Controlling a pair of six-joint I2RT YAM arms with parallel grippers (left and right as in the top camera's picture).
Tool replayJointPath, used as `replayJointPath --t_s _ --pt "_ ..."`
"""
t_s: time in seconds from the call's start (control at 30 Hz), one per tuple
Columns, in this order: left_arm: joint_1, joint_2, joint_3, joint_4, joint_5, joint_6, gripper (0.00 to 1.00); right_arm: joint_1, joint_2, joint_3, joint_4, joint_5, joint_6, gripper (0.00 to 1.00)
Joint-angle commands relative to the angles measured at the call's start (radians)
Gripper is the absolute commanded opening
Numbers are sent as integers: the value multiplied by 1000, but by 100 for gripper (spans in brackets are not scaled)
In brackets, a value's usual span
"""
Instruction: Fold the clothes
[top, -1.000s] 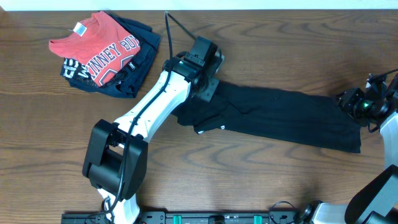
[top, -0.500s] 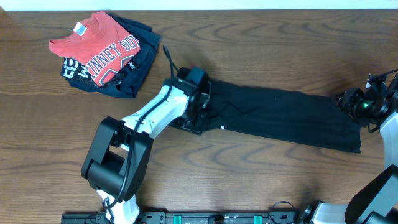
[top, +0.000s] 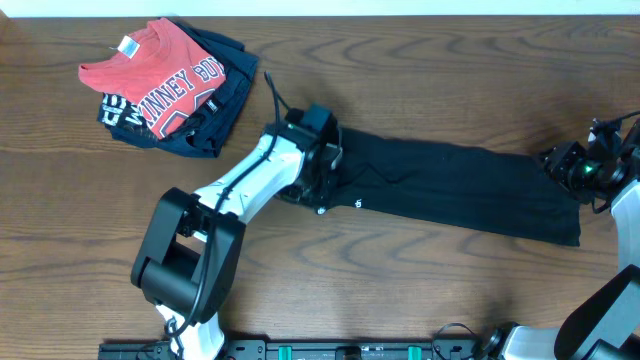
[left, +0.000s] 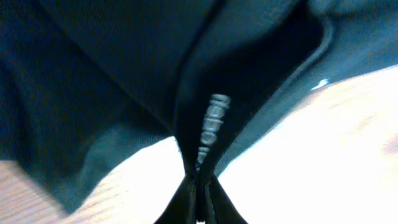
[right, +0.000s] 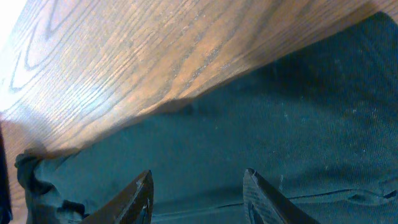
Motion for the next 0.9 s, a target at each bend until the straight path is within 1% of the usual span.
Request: replayJointPath --t_s 0.0,0.1,0.23,0.3,0.4,0.57,0.63,0.67,0.7,0.77,0.87 --pt "-2 -53 143 -13 -6 90 6 7 -5 0 1 4 -18 45" --pt "-2 -57 201 3 -64 141 6 7 -5 0 0 4 -18 45" --pt "-2 -41 194 51 -82 228 6 7 -5 0 0 4 -18 45" --pt "-2 -25 191 66 -90 253 6 7 -5 0 -1 4 -18 45" --pt "-2 2 189 77 -129 255 6 7 -5 0 -2 4 -18 45" --pt "-2 31 185 46 -129 255 7 7 -5 0 -4 4 -18 45" --pt "-2 40 178 43 -129 255 8 7 -5 0 -4 4 -18 45" --pt "-1 45 170 47 -130 255 13 7 -5 0 -4 4 -18 45" --pt "-1 47 163 48 -130 255 21 7 -5 0 -4 4 -18 45" --pt "0 52 158 46 -158 255 31 7 -5 0 -4 4 -18 45" --pt "1 48 159 43 -267 238 59 7 -5 0 -4 4 -18 45"
